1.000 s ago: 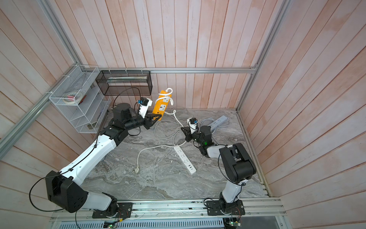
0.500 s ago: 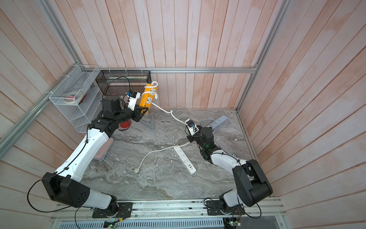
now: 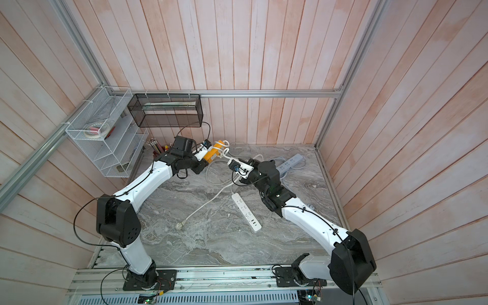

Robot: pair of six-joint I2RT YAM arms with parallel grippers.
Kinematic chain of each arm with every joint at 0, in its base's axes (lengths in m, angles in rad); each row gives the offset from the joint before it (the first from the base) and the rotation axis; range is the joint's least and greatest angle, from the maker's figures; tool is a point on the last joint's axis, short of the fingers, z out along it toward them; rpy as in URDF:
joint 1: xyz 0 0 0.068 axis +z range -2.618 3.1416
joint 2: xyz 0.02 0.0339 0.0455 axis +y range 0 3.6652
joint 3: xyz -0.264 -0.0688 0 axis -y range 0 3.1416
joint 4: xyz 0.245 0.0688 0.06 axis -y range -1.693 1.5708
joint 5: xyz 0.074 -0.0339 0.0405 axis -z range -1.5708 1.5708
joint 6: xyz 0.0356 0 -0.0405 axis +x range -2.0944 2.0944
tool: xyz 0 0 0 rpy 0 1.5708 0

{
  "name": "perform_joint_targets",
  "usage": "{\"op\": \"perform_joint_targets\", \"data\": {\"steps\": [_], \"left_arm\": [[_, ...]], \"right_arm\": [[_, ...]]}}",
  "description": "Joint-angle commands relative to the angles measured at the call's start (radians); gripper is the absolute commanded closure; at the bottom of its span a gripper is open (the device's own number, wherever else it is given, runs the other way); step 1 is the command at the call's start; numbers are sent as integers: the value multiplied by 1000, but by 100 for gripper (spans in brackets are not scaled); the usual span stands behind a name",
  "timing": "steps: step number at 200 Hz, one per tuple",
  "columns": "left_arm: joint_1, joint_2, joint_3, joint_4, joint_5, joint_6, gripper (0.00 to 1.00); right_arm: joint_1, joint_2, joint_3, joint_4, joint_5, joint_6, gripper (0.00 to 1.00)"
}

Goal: Wrap the cord around the power strip
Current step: Wrap the power cord around the power strip.

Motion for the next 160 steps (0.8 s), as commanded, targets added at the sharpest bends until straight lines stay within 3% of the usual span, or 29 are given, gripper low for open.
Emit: {"op": "perform_joint_targets", "data": {"steps": [1,41,70,95,122,146,160], "left_arm": [[-50,1,26,-143,124,131,100],[-142,-57,-34,-267,274,236,100],[-165,-142,-32,-280,448,277,100],[-175,-216,-20,-258,534,292,100],[-174,-304,-37,-144,561,262,100],[-155,-349,-42,-17,505,170,100],[-129,-349,-26,22,448,133,100]], "right_arm": [[-19,14,103,-62,-40,-67,100],[-156,125,268,-101,-105,-44,100],[-247,232,401,-179,-291,56,100],[-291,339,460,-237,-370,91,100],[-306,425,454,-207,-428,149,100],[-305,457,411,-123,-432,236,100],[-306,459,391,-51,-385,308,90]]}}
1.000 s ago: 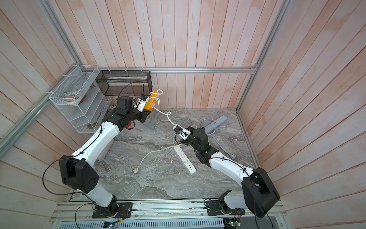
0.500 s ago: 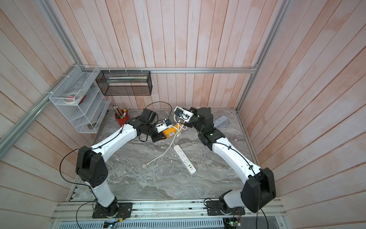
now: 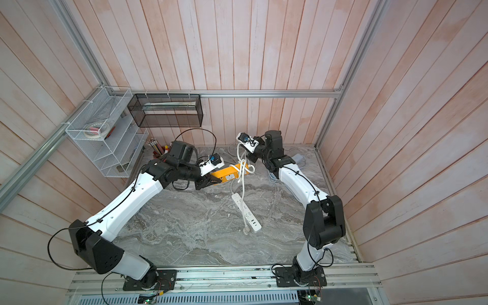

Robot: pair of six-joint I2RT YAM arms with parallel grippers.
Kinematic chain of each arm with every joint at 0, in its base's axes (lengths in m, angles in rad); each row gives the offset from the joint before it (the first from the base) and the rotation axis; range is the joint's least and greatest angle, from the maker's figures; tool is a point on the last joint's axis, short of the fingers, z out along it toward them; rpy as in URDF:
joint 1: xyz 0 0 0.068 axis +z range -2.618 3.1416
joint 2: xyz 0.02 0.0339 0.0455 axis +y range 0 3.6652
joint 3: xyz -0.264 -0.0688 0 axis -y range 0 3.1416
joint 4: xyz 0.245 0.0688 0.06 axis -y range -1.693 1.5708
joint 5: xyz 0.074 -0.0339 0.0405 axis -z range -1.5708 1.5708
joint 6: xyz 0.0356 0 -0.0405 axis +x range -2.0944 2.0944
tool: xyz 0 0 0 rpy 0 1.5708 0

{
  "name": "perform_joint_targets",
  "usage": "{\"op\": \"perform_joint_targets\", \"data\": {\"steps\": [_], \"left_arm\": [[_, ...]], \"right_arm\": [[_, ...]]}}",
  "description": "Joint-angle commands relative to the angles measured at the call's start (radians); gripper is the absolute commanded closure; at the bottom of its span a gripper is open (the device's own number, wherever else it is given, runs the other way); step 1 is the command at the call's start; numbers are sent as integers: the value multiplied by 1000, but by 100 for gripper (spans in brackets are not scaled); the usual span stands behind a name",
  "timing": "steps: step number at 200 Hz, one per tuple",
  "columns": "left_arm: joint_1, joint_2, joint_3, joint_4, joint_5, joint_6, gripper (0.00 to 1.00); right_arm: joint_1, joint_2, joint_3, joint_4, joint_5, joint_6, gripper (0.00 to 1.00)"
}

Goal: Wrap the cord around the power strip
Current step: Wrap the power cord around the power strip.

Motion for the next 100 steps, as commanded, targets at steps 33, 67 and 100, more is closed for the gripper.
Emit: {"op": "perform_joint_targets", "data": {"steps": [33,67,100], "left_arm": [[84,-38,30,266,71,-159,100],[105,23,-20,285,117,-241,100],[145,57,-78,325,163,-340,100]], "right_arm": [[-24,42,51,78,198,244,57],[-48,-32,80,-28,186,409,42],[-98,-189,-57,-29,146,568,29]]}}
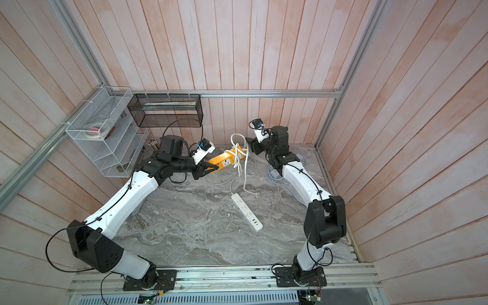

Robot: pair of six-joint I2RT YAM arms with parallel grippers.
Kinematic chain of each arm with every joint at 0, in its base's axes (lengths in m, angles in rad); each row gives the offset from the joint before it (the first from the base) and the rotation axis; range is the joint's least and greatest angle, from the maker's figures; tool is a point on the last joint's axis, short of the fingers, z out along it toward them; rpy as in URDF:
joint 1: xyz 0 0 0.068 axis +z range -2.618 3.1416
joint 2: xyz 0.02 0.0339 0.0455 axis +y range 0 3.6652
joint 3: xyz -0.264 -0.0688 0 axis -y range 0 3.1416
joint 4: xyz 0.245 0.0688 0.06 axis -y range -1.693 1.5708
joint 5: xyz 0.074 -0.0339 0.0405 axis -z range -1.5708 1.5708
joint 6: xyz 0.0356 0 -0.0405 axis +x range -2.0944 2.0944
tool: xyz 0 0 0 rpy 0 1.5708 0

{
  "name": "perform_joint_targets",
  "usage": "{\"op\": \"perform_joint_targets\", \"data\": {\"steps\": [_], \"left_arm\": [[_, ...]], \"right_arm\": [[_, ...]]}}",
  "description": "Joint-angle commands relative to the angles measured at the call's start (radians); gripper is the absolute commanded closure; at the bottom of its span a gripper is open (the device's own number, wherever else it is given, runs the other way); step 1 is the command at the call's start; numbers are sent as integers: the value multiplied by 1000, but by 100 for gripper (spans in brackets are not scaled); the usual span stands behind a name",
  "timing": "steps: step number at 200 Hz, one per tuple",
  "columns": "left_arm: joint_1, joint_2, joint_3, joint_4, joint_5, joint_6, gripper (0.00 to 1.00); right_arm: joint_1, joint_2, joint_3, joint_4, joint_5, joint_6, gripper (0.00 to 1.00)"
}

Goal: Wrap the cord around the power strip
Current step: Wrap the power cord around the power strip.

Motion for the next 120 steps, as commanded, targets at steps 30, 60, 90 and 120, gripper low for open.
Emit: {"op": "perform_joint_targets", "data": {"steps": [30,60,90,120], "left_arm": [[41,30,-30,128,90,-138,100],[43,17,-50,189,147,-196,100],[43,8,-60,237,153,-248,100],[46,-23,-65,358,159,-385,100]], "right_arm": [[-46,-252,-233,-45,-15,217,24],[-41,-329,-377,25,-80,316,21],[10,-315,-459,173,-172,420,21],[68,-292,-557,334,-104,469,21]]}}
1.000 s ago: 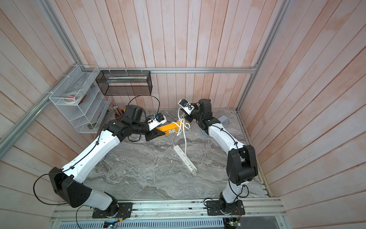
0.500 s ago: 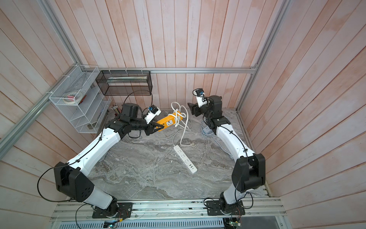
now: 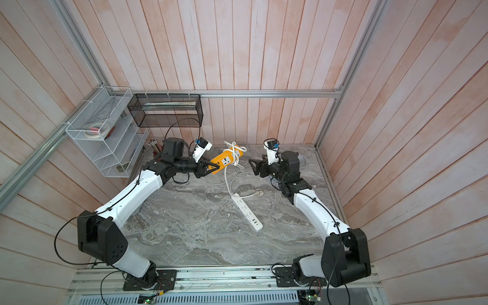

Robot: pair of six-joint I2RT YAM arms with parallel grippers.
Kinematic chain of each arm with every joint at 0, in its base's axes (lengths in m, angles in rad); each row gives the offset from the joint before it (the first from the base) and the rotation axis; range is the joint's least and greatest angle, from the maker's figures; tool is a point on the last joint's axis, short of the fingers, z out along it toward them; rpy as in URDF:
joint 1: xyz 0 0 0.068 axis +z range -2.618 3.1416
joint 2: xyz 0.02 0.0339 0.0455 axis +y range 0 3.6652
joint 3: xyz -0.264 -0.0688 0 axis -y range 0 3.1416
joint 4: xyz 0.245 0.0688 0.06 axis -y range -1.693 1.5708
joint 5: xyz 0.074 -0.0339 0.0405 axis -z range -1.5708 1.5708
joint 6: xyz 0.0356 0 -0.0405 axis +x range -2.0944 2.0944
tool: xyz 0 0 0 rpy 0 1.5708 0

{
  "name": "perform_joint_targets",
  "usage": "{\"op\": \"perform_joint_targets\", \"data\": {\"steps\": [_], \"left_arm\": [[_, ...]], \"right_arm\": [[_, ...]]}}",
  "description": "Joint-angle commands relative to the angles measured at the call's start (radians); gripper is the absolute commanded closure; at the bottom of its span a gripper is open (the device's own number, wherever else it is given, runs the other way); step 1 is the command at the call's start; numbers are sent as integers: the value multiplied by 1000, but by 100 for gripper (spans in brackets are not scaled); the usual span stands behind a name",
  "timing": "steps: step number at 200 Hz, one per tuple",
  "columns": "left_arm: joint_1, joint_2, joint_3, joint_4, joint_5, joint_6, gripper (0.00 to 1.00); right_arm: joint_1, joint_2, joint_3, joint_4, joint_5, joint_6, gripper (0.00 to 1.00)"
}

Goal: Wrap the cord around the power strip
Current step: Wrap the power cord around the power strip.

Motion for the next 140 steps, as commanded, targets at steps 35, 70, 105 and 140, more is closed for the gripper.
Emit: {"op": "perform_joint_targets", "data": {"steps": [35,70,105,140], "left_arm": [[2,-124,-4,366,54,-288,100],[1,-129,40,391,44,-338,100],[-1,-127,73,393,50,-355,100],[23,-157,126,388,-14,-353,100]], "right_arm": [[61,66,-161,397,41,165,20],[143,189,-87,487,67,184,17],[199,365,110,435,85,142,16],[198,510,290,326,141,51,53]]}}
